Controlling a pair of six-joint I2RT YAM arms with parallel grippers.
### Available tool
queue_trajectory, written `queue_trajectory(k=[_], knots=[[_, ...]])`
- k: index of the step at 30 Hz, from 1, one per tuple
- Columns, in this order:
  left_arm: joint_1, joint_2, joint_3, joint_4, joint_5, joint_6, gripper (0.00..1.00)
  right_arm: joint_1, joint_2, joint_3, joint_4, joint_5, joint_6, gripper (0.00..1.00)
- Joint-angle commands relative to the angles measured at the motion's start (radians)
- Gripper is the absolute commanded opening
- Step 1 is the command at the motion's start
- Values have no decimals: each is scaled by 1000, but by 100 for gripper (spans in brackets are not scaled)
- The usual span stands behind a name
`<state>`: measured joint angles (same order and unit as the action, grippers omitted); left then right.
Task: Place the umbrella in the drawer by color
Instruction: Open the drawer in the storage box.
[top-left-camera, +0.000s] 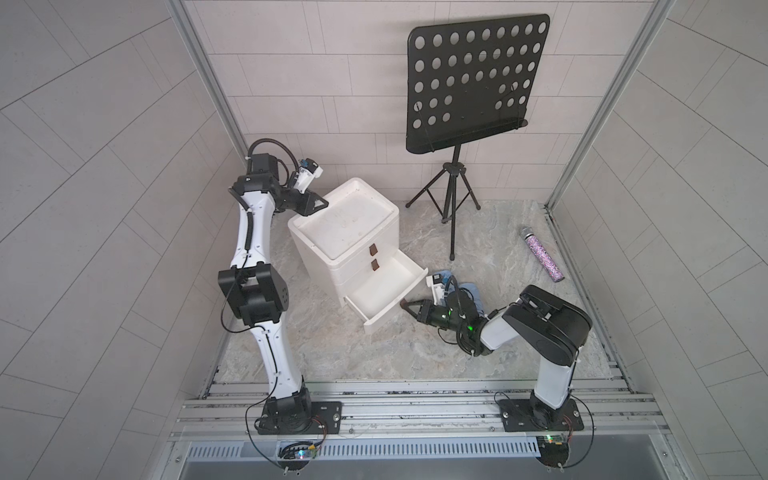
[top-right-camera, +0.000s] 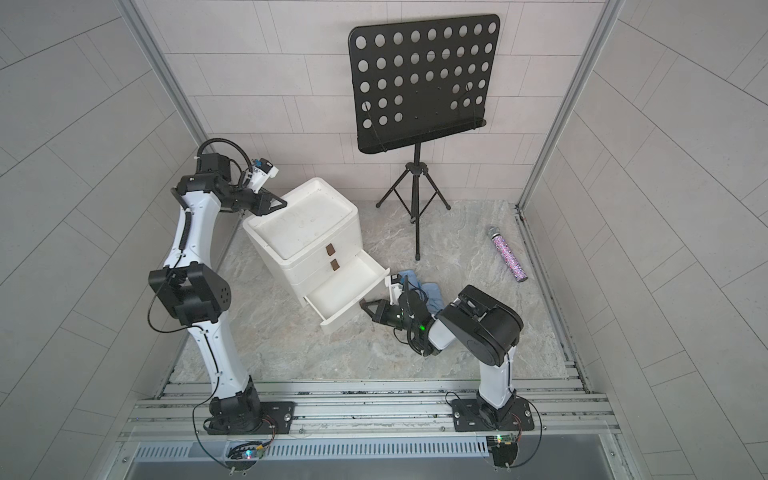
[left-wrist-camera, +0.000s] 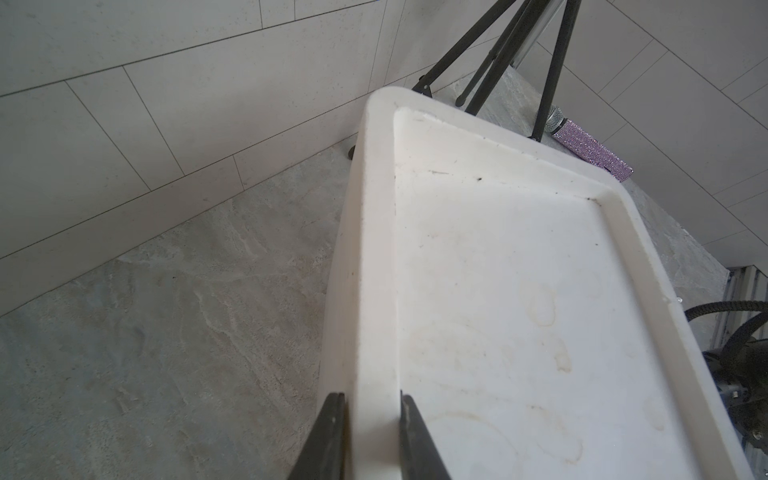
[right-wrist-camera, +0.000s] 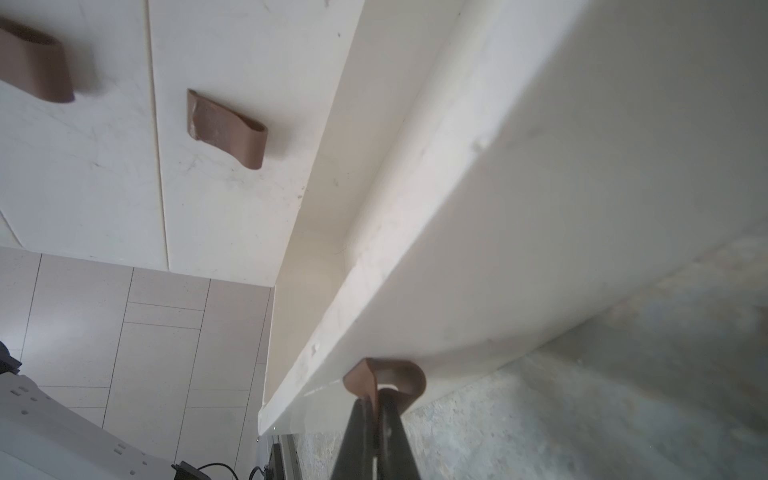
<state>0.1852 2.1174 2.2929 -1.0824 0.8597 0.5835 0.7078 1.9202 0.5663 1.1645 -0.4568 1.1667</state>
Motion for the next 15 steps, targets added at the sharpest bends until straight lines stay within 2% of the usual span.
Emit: queue_trajectory(k=[1,15], knots=[[-1,99,-39,-122,47,-139,1,16,-38,-54,-5,-21,-24,0],[-1,98,-35,-113,43,-154,1,25,-155,-118,-125,-4,-95,0]])
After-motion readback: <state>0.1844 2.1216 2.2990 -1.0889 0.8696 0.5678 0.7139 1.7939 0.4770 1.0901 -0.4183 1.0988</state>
